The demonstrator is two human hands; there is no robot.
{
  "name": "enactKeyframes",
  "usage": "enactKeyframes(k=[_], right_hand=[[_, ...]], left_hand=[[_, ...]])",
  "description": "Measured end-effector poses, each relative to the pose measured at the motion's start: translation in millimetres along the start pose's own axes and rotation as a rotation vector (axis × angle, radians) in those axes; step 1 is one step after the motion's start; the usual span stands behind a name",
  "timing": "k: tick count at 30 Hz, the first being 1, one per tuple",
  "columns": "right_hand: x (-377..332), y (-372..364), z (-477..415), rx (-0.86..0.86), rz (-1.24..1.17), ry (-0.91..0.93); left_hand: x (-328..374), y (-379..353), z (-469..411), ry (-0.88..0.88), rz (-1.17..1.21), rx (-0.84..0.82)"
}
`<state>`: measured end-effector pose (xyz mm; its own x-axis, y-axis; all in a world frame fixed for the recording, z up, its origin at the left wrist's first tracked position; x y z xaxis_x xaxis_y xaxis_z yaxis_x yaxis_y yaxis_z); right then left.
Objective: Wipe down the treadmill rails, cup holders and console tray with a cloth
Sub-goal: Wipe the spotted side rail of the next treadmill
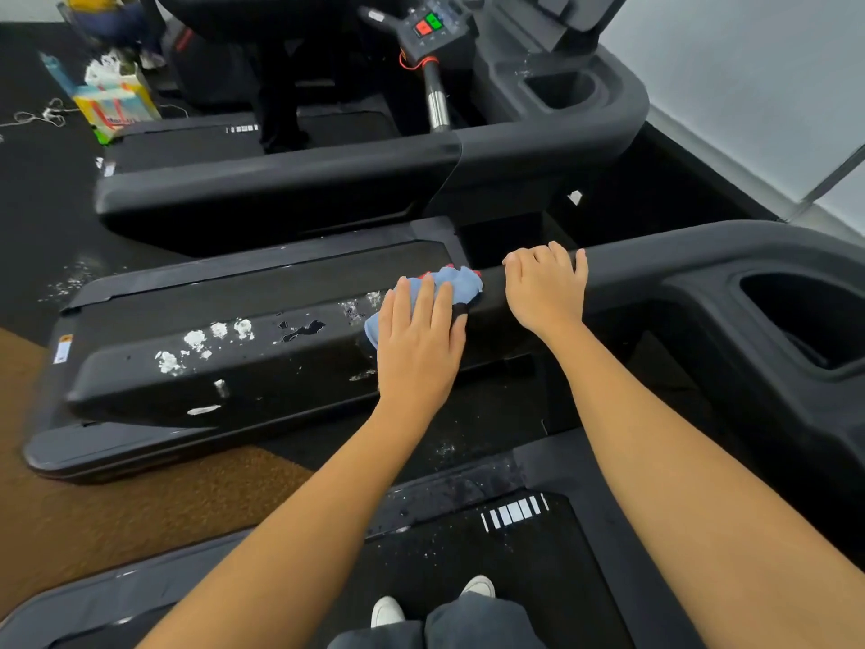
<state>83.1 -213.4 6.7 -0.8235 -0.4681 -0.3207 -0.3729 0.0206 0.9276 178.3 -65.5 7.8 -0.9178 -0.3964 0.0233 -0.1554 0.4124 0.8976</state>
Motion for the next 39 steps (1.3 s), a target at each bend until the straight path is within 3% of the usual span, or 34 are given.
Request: enactKeyframes(k=[6,11,14,18,21,23,26,28,34,39], right_hand=[[-0.6,-0.9,-1.1,0.000,0.013,0.009],[1.8,0.4,-1.6,0.023,0.006,0.032],[1.8,0.9,0.1,0.039,-0.004,0.032],[0.2,0.5,-1.3,0.031,0.012,0.023],[0.5,0.6,-0.7,0.026,-0.008,0.022],[-0.5,1.0,-0.5,0.031,-0.020,0.029],[1.7,1.6,-0.4,0.045,-0.029,0.030],[3.7,1.2,0.2,0.047,-0.044,0.031],[2.1,1.8,0.6,0.035,-0.051,0.029],[1.3,0.8,-0.3,0.028,-0.046,0.010]], left_hand=[[10.5,-14.8,-49.4,0.000,0.137,-0.218],[9.0,3.0,-14.8,-0.105,0.129,0.026],[9.0,1.9,0.1,-0.137,0.083,0.064],[10.6,2.9,-26.8,-0.105,0.046,-0.033],[5.2,-12.6,-54.4,-0.039,0.069,-0.255],[3.0,-10.9,-54.5,-0.012,0.068,-0.229],[0.7,7.7,-17.8,-0.030,0.123,-0.026],[-11.6,9.1,8.0,-0.049,0.103,0.016],[-47.3,5.7,-10.5,0.165,0.095,-0.038],[-42.5,6.2,-1.8,0.127,0.096,-0.007]])
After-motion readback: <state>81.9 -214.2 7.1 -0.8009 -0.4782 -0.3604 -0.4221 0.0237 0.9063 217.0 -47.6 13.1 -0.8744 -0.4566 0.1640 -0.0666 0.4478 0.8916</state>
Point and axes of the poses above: each hand's wrist, its own z-axis away from the middle knuckle, its own y-axis out of the back of the hand, x = y × z, the point moved 10 cm from there along -z, towards the middle knuckle, and after that the axes turned 8 degrees about -z, right-handed, at the moved point
